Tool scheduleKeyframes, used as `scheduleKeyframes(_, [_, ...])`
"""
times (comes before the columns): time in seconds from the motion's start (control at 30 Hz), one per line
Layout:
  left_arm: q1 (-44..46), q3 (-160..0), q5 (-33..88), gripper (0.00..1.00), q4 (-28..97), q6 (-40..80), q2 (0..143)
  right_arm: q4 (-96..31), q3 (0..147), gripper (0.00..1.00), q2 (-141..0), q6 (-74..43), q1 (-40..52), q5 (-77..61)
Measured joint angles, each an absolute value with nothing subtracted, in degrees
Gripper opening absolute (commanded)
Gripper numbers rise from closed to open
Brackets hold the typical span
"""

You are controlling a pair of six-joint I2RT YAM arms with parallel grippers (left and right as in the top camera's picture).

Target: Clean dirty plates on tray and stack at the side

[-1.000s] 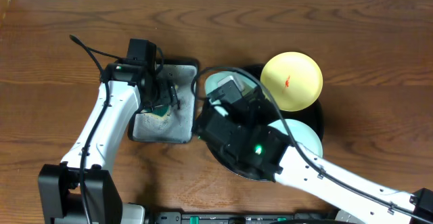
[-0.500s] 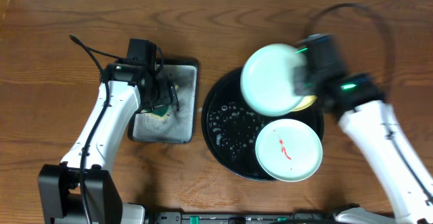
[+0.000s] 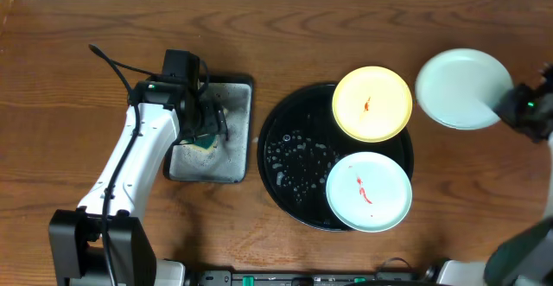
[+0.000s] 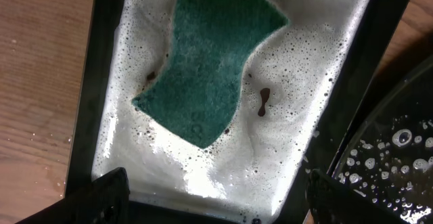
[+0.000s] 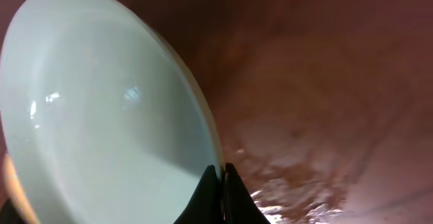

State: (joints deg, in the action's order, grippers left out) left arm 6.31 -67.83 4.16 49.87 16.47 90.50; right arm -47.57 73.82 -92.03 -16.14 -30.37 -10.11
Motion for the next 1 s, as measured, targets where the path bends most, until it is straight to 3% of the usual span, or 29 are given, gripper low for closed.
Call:
scheduleKeyframes(0.33, [6.31, -67.83, 4.19, 0.84, 49.89, 16.47, 90.50, -48.31, 73.78, 0.02, -109.47, -17.61, -38.50, -8.78])
scheduleKeyframes(0.37, [6.31, -67.83, 4.19, 0.84, 49.89, 16.47, 90.50, -48.36, 73.76, 0.11, -109.67, -17.61, -38.57, -8.78])
scheduleKeyframes(0.4, [6.31, -67.83, 4.16, 0.84, 49.89, 16.47, 90.50, -48.36, 73.76, 0.31, -109.84, -17.63, -38.57, -8.78])
scheduleKeyframes(0.43, [6.31, -67.83, 4.19, 0.84, 49.89, 16.47, 90.50, -48.29, 73.76, 0.37, -109.82, -17.91, -38.57, -8.80])
scheduleKeyframes(0.67, [6.31, -67.83, 4.21, 0.84, 49.89, 16.47, 90.50, -49.76, 73.76, 0.45, -103.42, -15.79, -38.11, -14.76])
scheduleKeyframes(0.8, [6.31, -67.83, 4.19, 0.84, 49.89, 16.47, 90.50, -53.71, 73.78, 0.51, -96.16, -12.29, -34.04, -18.94])
scheduleKeyframes(1.0, [6.31, -67.83, 4.19, 0.84, 49.89, 16.47, 90.50, -65.12, 74.08, 0.49, -90.37, -7.49, -17.06, -20.56])
